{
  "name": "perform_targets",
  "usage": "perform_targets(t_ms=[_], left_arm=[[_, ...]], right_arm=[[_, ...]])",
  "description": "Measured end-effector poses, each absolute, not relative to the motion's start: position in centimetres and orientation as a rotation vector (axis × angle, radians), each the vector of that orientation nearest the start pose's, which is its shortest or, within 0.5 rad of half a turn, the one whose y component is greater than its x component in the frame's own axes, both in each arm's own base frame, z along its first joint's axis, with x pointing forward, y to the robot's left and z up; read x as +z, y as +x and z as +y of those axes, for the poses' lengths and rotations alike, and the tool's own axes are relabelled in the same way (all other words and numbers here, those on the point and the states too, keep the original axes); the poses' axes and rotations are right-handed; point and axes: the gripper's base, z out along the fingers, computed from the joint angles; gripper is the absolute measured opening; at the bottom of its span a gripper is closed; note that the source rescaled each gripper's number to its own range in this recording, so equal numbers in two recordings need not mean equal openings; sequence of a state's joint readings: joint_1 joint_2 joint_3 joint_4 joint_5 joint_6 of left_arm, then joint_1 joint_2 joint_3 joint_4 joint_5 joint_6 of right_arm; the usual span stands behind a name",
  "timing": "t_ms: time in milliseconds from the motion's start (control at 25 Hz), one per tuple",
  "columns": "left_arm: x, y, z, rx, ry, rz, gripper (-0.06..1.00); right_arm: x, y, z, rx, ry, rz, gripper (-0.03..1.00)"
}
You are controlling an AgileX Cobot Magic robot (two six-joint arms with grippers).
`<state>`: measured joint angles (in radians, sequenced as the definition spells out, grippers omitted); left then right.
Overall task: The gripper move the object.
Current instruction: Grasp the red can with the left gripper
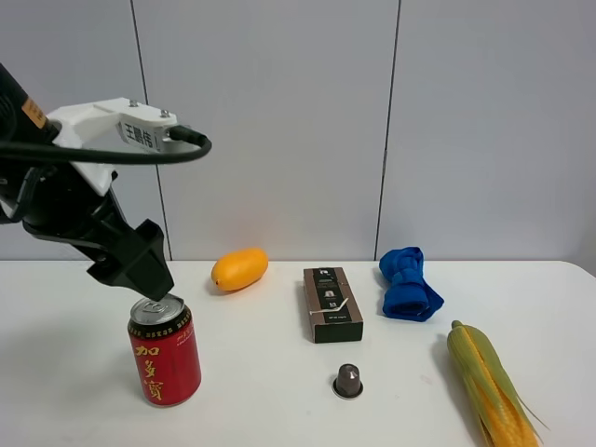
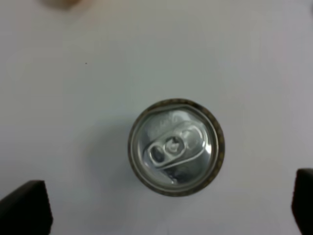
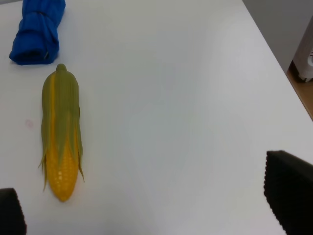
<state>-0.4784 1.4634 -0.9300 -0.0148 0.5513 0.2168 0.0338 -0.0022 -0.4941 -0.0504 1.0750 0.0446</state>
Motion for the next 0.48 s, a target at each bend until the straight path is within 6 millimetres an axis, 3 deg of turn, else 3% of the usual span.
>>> perform_targets(t_ms=[480], left_arm=[[20.0,27.9,-14.6,-0.118,0.853,2.503,1.00]], right_arm=[[27.5,-0.5,-0.4,-0.012,0.014,2.061,1.00]])
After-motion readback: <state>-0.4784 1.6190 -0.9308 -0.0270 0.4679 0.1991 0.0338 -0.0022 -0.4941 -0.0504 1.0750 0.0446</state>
